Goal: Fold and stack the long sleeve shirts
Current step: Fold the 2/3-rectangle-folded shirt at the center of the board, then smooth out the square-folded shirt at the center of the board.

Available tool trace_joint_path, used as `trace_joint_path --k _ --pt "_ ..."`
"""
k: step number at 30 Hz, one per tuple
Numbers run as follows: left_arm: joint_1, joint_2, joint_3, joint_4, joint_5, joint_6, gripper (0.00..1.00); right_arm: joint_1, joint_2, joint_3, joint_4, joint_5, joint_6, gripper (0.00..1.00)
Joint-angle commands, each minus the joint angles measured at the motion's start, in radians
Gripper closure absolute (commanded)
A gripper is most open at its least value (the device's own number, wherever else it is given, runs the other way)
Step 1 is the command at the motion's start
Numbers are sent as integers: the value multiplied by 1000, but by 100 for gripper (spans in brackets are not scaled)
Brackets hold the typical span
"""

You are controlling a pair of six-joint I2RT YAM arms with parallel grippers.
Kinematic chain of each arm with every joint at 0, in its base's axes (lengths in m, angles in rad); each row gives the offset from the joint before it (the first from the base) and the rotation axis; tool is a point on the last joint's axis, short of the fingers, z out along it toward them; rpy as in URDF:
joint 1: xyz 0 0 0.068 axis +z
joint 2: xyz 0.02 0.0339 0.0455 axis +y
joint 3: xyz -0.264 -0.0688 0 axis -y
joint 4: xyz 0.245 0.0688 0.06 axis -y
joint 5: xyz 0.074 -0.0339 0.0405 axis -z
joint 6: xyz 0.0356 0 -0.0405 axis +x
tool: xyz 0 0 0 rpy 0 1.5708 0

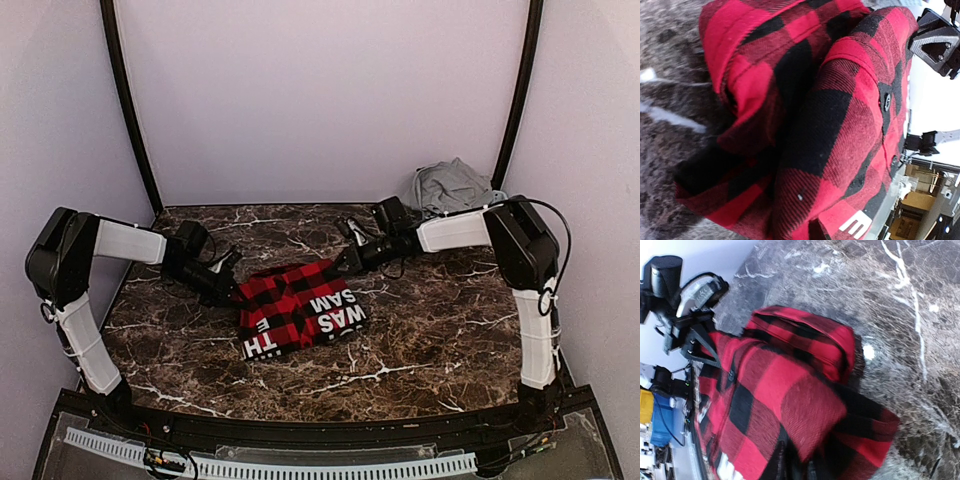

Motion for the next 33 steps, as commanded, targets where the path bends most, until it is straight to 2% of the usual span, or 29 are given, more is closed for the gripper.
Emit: trace_joint_path --k 1,4,10,16,20,25,33 --pt "8 5 19 -63 -148 -6 94 -1 49 23 -15 100 -36 81" --pt "8 3 23 -86 -215 -2 85 -1 42 23 -57 190 -68 76" --pt "8 -21 28 -124 -327 10 74 2 -98 -60 -43 290 -86 65" --pt "8 -91 37 -127 -385 15 70 65 -230 -128 -42 349 -91 62" --pt "8 -143 55 -97 -366 8 65 136 -256 -145 -21 358 -81 61" --pt "8 -195 51 -38 -327 -7 57 200 -195 -92 13 323 -65 61" --pt "8 -212 33 -9 -330 -28 56 222 1 54 27 332 -48 61"
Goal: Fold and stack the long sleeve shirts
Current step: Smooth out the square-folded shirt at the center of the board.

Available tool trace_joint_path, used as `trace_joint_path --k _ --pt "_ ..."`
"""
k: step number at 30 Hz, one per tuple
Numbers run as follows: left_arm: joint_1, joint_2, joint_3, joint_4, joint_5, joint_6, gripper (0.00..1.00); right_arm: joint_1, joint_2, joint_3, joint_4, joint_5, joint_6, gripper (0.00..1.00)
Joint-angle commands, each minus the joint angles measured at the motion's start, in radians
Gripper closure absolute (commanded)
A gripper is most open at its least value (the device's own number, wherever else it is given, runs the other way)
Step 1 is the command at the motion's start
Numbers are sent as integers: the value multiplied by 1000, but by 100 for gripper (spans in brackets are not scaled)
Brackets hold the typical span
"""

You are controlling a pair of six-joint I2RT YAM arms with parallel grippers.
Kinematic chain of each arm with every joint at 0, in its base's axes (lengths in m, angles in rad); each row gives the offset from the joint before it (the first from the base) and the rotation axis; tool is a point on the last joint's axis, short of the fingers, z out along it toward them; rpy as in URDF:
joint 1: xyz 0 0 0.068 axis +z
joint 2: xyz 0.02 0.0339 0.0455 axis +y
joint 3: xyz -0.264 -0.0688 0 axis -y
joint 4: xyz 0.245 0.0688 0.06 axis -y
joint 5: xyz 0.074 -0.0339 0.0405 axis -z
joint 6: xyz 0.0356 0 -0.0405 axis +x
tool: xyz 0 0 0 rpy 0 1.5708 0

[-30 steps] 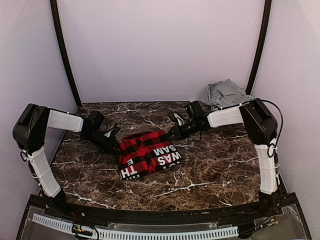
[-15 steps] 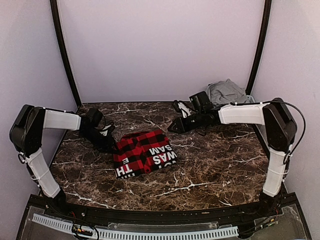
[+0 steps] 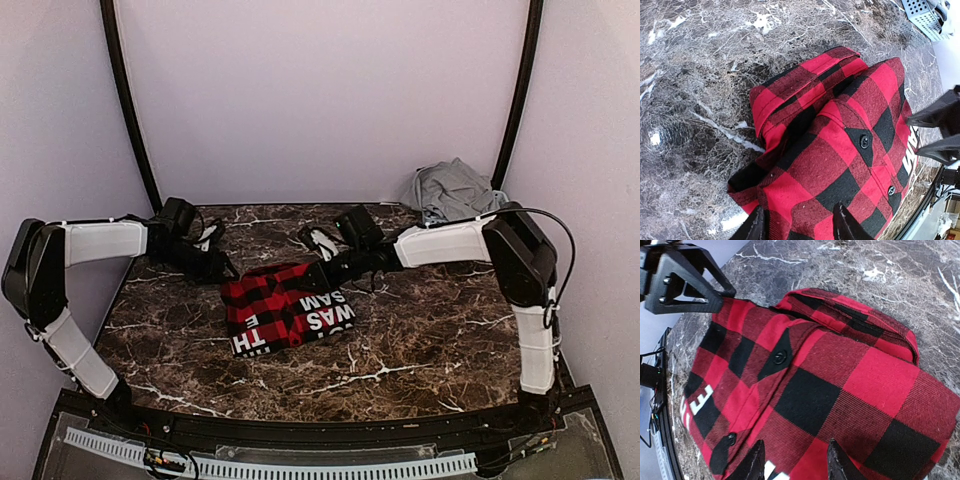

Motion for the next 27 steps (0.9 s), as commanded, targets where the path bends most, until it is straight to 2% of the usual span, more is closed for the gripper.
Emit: trace_joint_path --k 1,11,18,20,24,26,27 --pt "7 -28 0 25 9 -23 56 -7 95 79 31 25 20 61" --pt "7 10 -16 7 -137 -68 55 -59 99 -46 69 75 21 63" --pt "7 -50 0 42 -200 -75 53 -54 -44 -107 85 102 8 60" --pt "7 -71 2 52 -237 -90 47 -37 -81 -106 85 119 9 58" --pt "7 -123 -5 66 -331 -116 22 21 -119 -88 77 149 17 52" --pt "8 -148 -9 71 -379 -121 6 57 -111 -67 77 153 25 50" --pt "8 -160 -9 72 -395 -121 3 74 -101 -52 74 157 27 49"
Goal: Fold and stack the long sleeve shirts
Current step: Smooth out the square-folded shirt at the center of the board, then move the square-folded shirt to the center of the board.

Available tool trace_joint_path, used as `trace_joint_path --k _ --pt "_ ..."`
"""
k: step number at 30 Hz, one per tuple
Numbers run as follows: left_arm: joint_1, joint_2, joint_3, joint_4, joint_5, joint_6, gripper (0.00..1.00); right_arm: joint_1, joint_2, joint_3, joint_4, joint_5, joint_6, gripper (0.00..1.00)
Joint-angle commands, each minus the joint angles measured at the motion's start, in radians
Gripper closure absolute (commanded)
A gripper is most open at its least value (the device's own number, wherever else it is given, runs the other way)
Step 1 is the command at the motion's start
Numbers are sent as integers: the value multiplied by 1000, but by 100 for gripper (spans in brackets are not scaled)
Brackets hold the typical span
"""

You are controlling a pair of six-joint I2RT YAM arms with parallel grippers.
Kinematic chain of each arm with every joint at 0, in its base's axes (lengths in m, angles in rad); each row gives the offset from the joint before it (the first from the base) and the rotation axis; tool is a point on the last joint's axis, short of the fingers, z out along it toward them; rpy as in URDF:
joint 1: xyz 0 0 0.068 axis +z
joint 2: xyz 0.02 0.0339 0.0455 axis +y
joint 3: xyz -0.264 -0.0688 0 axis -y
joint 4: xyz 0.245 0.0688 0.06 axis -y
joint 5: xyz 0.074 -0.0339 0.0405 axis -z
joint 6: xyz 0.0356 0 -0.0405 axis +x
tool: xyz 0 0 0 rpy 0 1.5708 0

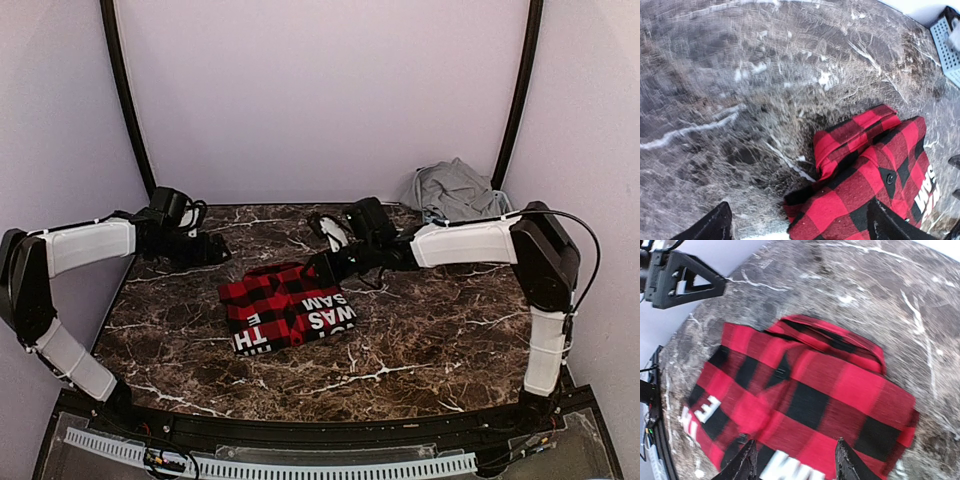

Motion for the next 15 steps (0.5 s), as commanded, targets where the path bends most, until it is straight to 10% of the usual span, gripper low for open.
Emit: trace_joint_path --k 1,15 --pt "9 -81 -5 27 -107 -17 2 87 18 60 5 36 5 49" --pt "10 -47 26 39 -19 -50 1 235 263 290 -174 174 8 51"
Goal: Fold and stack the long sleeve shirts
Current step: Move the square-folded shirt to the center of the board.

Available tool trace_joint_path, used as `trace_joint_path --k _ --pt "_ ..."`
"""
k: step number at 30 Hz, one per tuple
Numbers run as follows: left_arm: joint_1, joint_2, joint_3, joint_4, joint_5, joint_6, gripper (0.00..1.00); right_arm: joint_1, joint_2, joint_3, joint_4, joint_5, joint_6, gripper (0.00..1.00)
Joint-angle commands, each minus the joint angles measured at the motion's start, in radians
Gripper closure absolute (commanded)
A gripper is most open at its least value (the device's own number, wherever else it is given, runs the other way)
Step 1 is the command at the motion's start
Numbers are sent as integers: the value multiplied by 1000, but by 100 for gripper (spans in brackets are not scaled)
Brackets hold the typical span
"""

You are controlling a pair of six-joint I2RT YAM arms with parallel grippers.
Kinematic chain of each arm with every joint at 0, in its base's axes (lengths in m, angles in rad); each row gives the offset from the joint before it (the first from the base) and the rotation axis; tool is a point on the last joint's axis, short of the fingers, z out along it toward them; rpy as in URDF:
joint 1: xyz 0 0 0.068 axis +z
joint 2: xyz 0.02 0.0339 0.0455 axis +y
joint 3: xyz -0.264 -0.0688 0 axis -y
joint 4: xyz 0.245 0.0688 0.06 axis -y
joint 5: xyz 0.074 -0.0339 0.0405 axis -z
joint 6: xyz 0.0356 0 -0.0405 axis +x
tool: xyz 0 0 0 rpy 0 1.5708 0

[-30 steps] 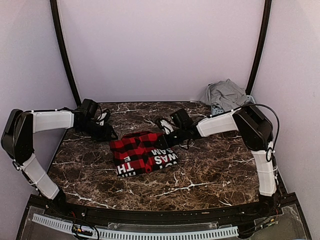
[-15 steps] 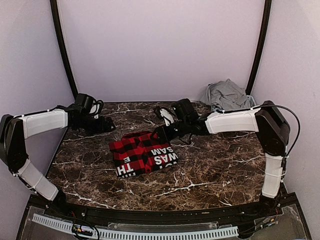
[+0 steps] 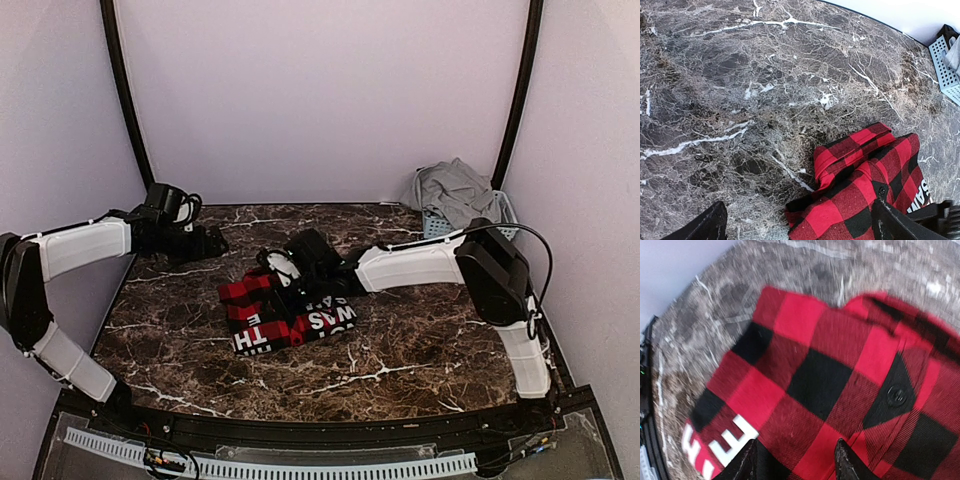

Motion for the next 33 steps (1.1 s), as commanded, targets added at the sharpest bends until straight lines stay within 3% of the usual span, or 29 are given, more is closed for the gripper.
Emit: trace_joint_path --k 1,14,22,27,33 --pt "6 8 24 21 41 -7 1 31 16 3 -95 81 -5 52" --pt "5 18 2 74 227 16 1 37 -172 -338 -221 141 -181 55" --pt "0 45 -50 157 487 1 1 37 -434 -598 -262 90 -284 51" --pt "-42 127 -22 195 574 -21 1 34 -574 -668 -215 92 -249 48" --pt "-114 257 65 207 610 -12 1 -23 -592 -646 -166 221 -31 38"
